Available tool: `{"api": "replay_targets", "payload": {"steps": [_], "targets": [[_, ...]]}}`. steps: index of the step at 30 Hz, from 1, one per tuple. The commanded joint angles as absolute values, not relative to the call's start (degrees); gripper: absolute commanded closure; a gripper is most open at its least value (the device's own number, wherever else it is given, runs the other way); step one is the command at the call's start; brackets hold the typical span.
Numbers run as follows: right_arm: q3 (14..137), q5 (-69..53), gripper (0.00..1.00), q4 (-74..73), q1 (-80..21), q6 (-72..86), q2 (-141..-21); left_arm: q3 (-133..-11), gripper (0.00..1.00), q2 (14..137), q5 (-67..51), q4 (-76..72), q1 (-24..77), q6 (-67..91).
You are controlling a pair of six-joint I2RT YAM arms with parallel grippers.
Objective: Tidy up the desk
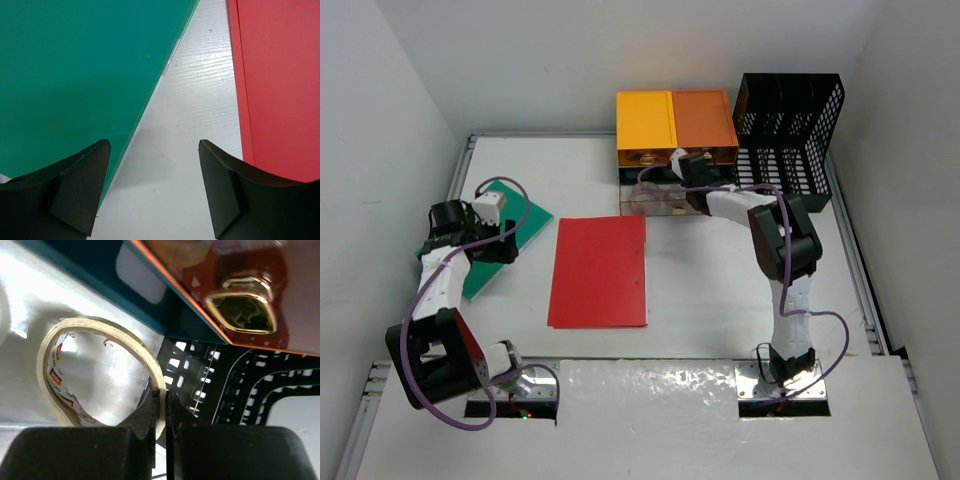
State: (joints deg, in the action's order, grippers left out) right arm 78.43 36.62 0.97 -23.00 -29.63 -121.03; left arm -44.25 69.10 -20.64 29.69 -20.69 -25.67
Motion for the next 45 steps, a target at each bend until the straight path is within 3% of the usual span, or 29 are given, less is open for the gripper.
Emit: {"api": "replay_targets", "payload": {"steps": [1,6,7,11,18,22,26,28,30,31,34,45], "targets": [[80.8,33.4,1.00,0.2,-21.7,-24.1,-121.1,-45.9,0.30,67.6,-21.3,28.9,-21.1,-26.3],[80.8,30.1,0.85,-2.3,-20.2,-20.1,-120.5,-45.8,0.30,67.6,-21.1,28.8,-21.0,-26.2],[81.1,29.4,0.75,-2.9,-20.0,-18.6,-120.2,-45.9,0.30,67.5,-21.1,28.9,-21.0,-26.2],[81.4,27.2,0.56,-4.6,-19.5,-17.8,-118.7,-45.9,0.30,67.6,-20.9,28.9,-21.1,-26.2],[82.3,24.4,0.53,-9.0,-19.5,-16.4,-113.2,-46.0,0.30,67.6,-21.0,28.9,-21.1,-26.1],[80.9,13.3,0.51,-13.5,-19.5,-11.3,-107.4,-45.9,0.30,67.9,-21.0,28.7,-21.1,-26.1],[74.4,4.6,0.51,-10.2,-19.6,-5.1,-99.6,-46.1,0.29,67.9,-21.2,28.7,-21.0,-26.0],[69.8,0.2,0.56,-7.0,-19.5,-1.3,-95.5,-46.2,0.29,67.9,-21.2,28.8,-21.1,-25.9],[66.8,-6.8,0.68,-4.4,-19.7,2.2,-93.8,-46.4,0.29,67.9,-21.2,29.0,-21.1,-25.9],[63.8,-8.9,0.84,-1.5,-19.8,5.1,-93.0,-46.4,0.29,67.8,-21.1,29.2,-21.1,-26.0],[60.7,-10.4,1.00,-0.4,-20.9,8.2,-94.6,-46.1,0.29,67.7,-21.1,29.3,-21.1,-26.1],[68.4,-2.8,1.00,-1.8,-21.8,10.5,-108.7,-45.8,0.29,68.2,-20.7,28.7,-21.1,-26.2]]}}
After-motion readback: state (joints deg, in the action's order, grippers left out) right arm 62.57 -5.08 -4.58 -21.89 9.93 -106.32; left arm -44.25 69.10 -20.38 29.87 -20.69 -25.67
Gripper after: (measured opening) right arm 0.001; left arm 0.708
